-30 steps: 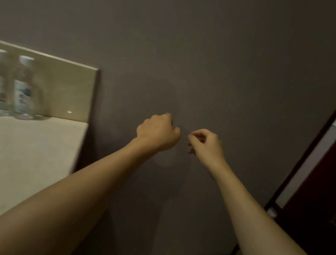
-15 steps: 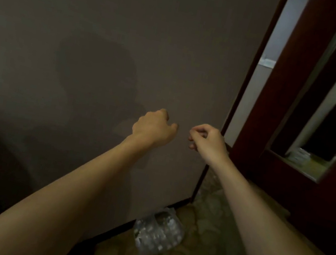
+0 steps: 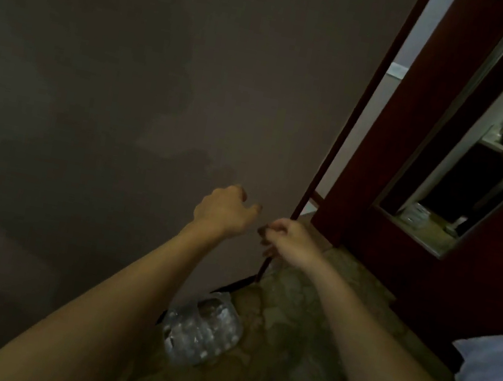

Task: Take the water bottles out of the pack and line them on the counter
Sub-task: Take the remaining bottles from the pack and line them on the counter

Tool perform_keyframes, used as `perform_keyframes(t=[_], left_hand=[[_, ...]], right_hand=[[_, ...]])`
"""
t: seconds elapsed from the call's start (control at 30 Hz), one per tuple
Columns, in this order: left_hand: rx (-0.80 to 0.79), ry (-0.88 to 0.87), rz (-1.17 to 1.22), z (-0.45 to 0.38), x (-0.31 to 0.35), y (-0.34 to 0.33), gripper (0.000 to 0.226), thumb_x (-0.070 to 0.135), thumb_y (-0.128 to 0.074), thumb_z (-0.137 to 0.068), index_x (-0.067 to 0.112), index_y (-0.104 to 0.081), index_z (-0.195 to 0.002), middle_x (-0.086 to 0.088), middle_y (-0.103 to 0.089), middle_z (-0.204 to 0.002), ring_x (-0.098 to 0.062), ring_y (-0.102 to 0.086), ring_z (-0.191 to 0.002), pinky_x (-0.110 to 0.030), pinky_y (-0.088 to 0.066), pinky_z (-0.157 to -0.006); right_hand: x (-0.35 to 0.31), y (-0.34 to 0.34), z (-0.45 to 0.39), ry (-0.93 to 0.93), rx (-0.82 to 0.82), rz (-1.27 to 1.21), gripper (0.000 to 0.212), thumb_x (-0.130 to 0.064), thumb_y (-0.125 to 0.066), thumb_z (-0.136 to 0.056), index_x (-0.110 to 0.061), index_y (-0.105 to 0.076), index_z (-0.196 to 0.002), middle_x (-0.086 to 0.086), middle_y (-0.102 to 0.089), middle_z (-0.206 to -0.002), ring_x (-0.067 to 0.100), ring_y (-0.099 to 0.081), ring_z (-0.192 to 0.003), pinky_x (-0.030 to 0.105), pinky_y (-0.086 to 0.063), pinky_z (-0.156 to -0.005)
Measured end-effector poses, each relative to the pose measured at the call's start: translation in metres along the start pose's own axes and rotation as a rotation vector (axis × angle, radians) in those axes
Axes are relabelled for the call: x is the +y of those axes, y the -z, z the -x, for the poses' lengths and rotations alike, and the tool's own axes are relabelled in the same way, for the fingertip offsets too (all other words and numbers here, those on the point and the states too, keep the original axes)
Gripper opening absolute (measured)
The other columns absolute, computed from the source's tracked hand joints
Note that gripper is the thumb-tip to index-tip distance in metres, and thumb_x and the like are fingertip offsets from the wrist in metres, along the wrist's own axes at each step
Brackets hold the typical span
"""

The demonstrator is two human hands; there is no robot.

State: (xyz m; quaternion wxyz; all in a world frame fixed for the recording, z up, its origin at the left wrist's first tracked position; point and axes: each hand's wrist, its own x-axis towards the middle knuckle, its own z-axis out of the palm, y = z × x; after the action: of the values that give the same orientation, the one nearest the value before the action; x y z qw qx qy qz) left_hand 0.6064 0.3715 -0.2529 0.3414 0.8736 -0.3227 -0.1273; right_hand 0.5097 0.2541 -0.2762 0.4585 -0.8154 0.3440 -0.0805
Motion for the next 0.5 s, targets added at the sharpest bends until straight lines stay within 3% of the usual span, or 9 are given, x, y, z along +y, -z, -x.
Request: perform_keyframes(t=[0.13, 0.2, 0.33, 0.5], left_hand=[[-0.075, 0.076, 0.034, -0.046, -0.034, -0.026, 0.056, 0.056, -0.048, -0.091, 0.017, -0.054, -0.131, -0.008, -0.060, -0.127, -0.030, -0.058, -0.112, -0.043, -0.050, -0.094], [-0.121, 0.126, 0.046, -0.066, -0.054, -0.043, 0.056, 0.056, -0.048, -0.091, 0.016, -0.055, -0.131, -0.008, -0.060, -0.128, -0.029, -0.058, -0.113, -0.042, -0.050, -0.094], [-0.220, 0.219, 0.056, -0.096, -0.093, -0.089, 0.052, 0.054, -0.048, -0.092, 0.015, -0.056, -0.125, -0.009, -0.061, -0.124, -0.028, -0.059, -0.110, -0.040, -0.050, -0.093], [-0.366, 0.322, 0.109, -0.106, -0.129, -0.144, 0.038, 0.044, -0.050, -0.094, 0.011, -0.064, -0.107, -0.004, -0.064, -0.098, -0.020, -0.058, -0.085, -0.027, -0.044, -0.074]], right_hand=[[0.019, -0.025, -0.048, -0.110, -0.114, 0.051, 0.034, -0.024, -0.059, -0.094, -0.004, -0.052, -0.121, 0.011, -0.062, -0.100, 0.015, -0.060, -0.067, 0.018, -0.047, -0.049], [0.032, -0.038, -0.069, -0.160, -0.151, 0.069, 0.031, -0.029, -0.060, -0.093, -0.009, -0.052, -0.117, 0.006, -0.063, -0.096, 0.015, -0.061, -0.067, 0.023, -0.045, -0.055], [0.067, -0.059, -0.100, -0.239, -0.179, 0.055, 0.023, -0.028, -0.058, -0.093, -0.013, -0.052, -0.111, -0.002, -0.058, -0.085, 0.013, -0.060, -0.066, 0.021, -0.044, -0.055], [0.119, -0.082, -0.119, -0.415, -0.275, -0.028, 0.004, -0.016, -0.054, -0.097, -0.015, -0.053, -0.093, 0.000, -0.053, -0.077, 0.010, -0.051, -0.059, 0.009, -0.038, -0.038]])
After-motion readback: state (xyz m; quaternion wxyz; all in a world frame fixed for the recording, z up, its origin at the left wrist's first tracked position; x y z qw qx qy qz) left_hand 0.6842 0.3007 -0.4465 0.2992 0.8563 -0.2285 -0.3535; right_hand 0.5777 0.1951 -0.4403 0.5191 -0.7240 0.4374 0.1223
